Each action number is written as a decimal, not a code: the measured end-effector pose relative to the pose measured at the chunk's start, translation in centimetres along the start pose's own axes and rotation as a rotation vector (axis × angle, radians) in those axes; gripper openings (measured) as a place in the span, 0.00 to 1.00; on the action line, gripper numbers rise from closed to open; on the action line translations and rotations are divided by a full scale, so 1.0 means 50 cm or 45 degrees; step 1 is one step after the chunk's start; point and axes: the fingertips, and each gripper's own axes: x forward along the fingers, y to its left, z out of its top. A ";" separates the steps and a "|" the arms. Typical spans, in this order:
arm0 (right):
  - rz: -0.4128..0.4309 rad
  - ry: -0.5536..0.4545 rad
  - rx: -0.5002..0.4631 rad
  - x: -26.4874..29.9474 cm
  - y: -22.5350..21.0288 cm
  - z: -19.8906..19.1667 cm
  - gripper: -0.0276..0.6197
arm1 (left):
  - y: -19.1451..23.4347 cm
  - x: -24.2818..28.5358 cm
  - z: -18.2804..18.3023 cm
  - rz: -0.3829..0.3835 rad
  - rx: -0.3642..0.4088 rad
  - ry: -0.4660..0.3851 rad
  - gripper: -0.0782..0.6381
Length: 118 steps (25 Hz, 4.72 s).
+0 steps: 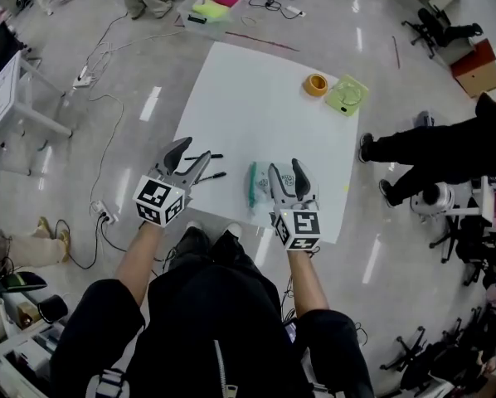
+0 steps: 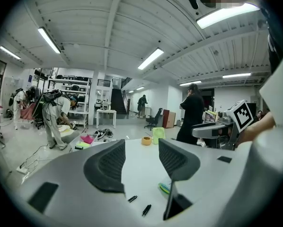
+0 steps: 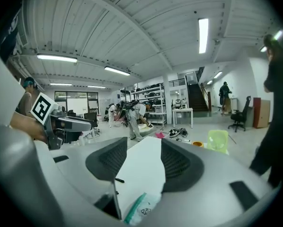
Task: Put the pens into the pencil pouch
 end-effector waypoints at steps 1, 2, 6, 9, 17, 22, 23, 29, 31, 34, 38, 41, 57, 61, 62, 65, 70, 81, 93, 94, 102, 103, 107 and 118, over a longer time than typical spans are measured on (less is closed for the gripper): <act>-0.007 0.006 0.001 0.002 -0.002 -0.003 0.38 | 0.002 0.005 -0.004 -0.008 0.000 0.007 0.42; -0.013 0.012 0.002 0.005 -0.004 -0.005 0.38 | 0.004 0.010 -0.008 -0.015 -0.002 0.015 0.42; -0.042 0.049 0.007 0.007 -0.008 -0.022 0.38 | 0.008 0.027 -0.025 -0.047 -0.014 0.045 0.42; -0.052 0.095 0.007 0.014 -0.002 -0.046 0.38 | 0.015 0.041 -0.042 -0.072 -0.021 0.074 0.42; -0.063 0.275 0.030 0.048 0.043 -0.159 0.37 | 0.042 0.050 -0.120 -0.148 -0.032 0.177 0.42; -0.077 0.370 0.042 0.066 0.060 -0.219 0.37 | 0.061 0.047 -0.161 -0.169 -0.051 0.223 0.42; -0.079 0.391 0.043 0.069 0.064 -0.232 0.37 | 0.066 0.045 -0.169 -0.169 -0.059 0.233 0.42; -0.097 0.526 0.024 0.086 0.076 -0.322 0.36 | 0.090 0.025 -0.214 -0.164 -0.105 0.269 0.42; -0.105 0.569 0.008 0.091 0.074 -0.350 0.36 | 0.095 0.019 -0.223 -0.160 -0.114 0.278 0.42; -0.107 0.647 -0.021 0.100 0.076 -0.391 0.36 | 0.104 0.008 -0.240 -0.150 -0.129 0.294 0.42; -0.113 0.751 -0.065 0.110 0.079 -0.447 0.36 | 0.123 -0.009 -0.253 -0.127 -0.145 0.309 0.42; -0.145 0.824 -0.103 0.115 0.075 -0.486 0.35 | 0.138 -0.021 -0.265 -0.110 -0.158 0.318 0.42; -0.308 0.923 -0.096 0.111 0.049 -0.522 0.12 | 0.164 -0.054 -0.301 -0.091 -0.187 0.354 0.42; -0.301 0.883 -0.039 0.103 0.046 -0.502 0.11 | 0.157 -0.048 -0.298 -0.109 -0.178 0.356 0.42; -0.298 0.865 -0.018 0.101 0.045 -0.496 0.11 | 0.155 -0.045 -0.299 -0.115 -0.176 0.359 0.42; -0.296 0.823 0.028 0.096 0.043 -0.479 0.11 | 0.153 -0.039 -0.307 -0.134 -0.169 0.371 0.42; -0.303 0.766 0.064 0.087 0.022 -0.453 0.11 | 0.134 -0.025 -0.339 -0.180 -0.156 0.414 0.42; -0.289 0.737 0.106 0.083 0.018 -0.426 0.11 | 0.082 -0.039 -0.467 -0.457 0.037 0.712 0.42; -0.275 0.730 0.128 0.072 0.028 -0.419 0.11 | 0.072 -0.051 -0.590 -0.579 0.333 0.963 0.33; -0.276 0.728 0.129 0.071 0.027 -0.418 0.11 | 0.072 -0.051 -0.596 -0.580 0.342 0.978 0.33; -0.267 0.716 0.115 0.070 0.023 -0.415 0.11 | 0.082 -0.044 -0.608 -0.548 0.400 0.971 0.22; -0.266 0.714 0.117 0.070 0.022 -0.415 0.11 | 0.082 -0.043 -0.608 -0.550 0.403 0.968 0.21; -0.260 0.716 0.124 0.067 0.019 -0.417 0.11 | 0.079 -0.039 -0.604 -0.555 0.394 0.951 0.21; -0.262 0.717 0.116 0.067 0.018 -0.414 0.10 | 0.060 -0.024 -0.535 -0.625 0.369 0.822 0.20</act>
